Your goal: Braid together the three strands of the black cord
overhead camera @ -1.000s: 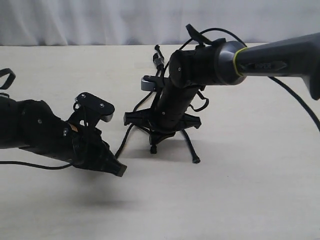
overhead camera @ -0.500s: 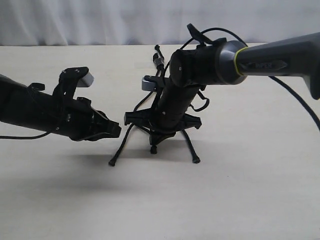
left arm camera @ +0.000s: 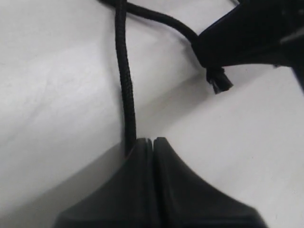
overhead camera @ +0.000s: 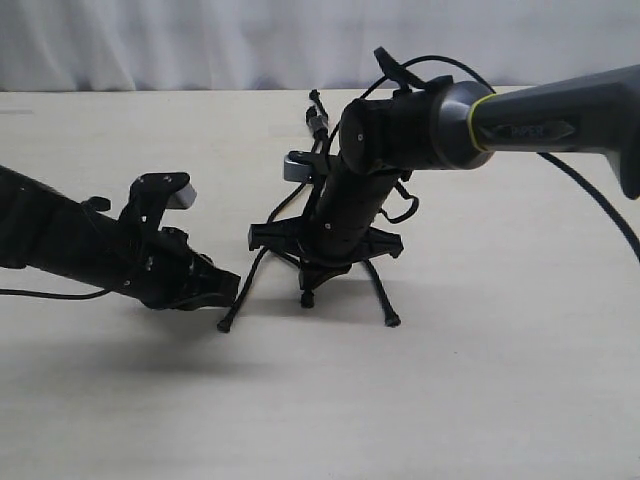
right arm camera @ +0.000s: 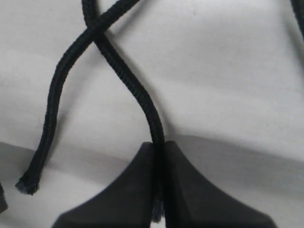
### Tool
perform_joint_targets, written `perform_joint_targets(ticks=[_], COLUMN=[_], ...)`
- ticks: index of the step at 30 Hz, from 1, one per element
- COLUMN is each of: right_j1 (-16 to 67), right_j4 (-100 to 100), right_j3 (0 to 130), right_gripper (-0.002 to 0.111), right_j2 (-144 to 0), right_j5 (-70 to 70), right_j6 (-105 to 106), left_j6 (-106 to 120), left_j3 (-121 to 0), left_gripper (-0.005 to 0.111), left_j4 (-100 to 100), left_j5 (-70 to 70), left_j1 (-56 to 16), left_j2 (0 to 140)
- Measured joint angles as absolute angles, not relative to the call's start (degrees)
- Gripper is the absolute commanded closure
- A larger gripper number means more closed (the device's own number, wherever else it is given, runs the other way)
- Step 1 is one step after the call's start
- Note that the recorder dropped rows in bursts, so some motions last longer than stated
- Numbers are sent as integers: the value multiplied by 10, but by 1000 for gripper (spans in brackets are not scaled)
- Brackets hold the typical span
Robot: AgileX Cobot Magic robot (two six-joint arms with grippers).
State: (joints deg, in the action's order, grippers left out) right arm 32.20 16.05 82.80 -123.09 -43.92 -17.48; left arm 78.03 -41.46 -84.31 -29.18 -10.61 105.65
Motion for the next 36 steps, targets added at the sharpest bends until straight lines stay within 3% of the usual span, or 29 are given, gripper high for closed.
perform_joint_targets(ticks=[24,36], right_j1=[322,322], right_j4=[155,33], right_j3=[828,828], right_gripper=[104,104], right_j2=[-1214,-1183], right_j5=[-484,-556], right_j6=[-175,-175], left_j6=[780,780], left_j3=[-417,-427], left_gripper=[107,107], left_j4=[-883,-891], left_j5=[-313,-268], left_j1=[-109,-181], left_j2=[1116,1113])
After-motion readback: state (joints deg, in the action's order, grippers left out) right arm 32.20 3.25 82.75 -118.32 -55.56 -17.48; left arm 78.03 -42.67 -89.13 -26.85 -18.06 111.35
